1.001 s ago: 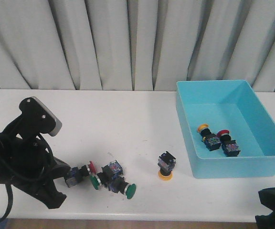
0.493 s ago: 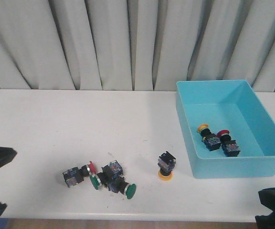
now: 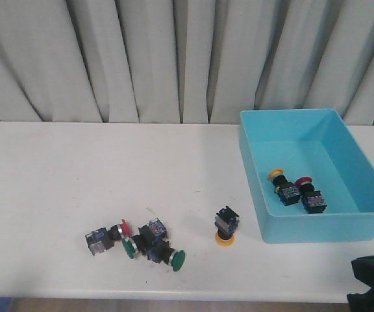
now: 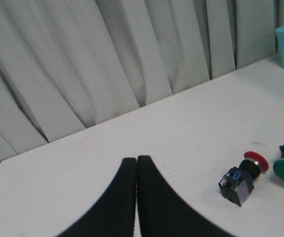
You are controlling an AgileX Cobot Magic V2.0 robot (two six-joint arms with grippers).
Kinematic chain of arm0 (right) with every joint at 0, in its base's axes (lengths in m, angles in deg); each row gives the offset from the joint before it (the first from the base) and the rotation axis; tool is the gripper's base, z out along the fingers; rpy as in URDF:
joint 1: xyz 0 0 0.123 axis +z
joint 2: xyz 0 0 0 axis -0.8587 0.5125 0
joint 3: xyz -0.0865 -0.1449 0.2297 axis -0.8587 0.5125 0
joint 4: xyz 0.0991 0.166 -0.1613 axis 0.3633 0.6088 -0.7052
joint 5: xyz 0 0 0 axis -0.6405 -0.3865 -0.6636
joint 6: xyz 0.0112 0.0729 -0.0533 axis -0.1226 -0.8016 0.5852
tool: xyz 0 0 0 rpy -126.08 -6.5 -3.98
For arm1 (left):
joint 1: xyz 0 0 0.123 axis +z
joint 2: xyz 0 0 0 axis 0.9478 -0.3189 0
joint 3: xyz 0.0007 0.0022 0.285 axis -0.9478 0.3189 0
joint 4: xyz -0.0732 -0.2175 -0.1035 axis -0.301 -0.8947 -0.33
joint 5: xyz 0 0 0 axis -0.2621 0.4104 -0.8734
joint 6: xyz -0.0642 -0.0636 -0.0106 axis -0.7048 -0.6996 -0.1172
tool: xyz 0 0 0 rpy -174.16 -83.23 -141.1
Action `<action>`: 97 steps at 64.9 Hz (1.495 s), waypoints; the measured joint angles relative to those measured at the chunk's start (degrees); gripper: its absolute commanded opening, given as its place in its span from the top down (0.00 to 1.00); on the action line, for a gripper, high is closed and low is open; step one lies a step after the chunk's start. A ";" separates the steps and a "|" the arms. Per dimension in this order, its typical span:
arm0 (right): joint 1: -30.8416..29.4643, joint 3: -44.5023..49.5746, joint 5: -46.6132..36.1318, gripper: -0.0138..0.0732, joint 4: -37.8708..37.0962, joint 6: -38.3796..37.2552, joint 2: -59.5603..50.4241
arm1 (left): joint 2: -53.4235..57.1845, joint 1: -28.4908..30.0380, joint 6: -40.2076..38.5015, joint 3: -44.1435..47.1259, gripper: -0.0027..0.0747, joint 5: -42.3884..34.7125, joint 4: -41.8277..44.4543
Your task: Pick red and yellow buttons and place in box
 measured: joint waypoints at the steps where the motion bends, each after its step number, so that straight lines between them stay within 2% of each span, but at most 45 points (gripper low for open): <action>1: 0.00 0.00 0.00 0.85 0.00 0.00 0.00 | 0.90 0.00 -0.38 0.63 0.97 -0.46 0.05; 8: 0.00 0.00 0.05 0.85 0.00 0.00 0.00 | 2.67 0.00 -5.34 3.39 0.97 -3.37 3.04; 19: 0.00 0.00 0.11 0.85 0.00 0.00 0.00 | 2.80 0.28 -20.60 7.86 0.97 -9.69 12.26; 24: 0.00 0.00 0.11 0.85 0.00 0.00 0.00 | 2.80 0.28 -22.65 8.35 0.97 -15.33 13.58; 33: 0.00 0.00 0.11 0.85 0.00 0.00 0.00 | 2.80 0.28 -21.31 8.35 0.97 -19.06 11.58; 47: 0.00 0.00 0.11 0.85 0.00 0.00 0.00 | 2.80 0.28 -16.90 8.35 0.97 -19.91 7.99; 97: 0.00 0.00 0.11 0.85 0.00 0.00 0.00 | 2.80 0.28 -17.94 8.35 0.97 -14.73 7.99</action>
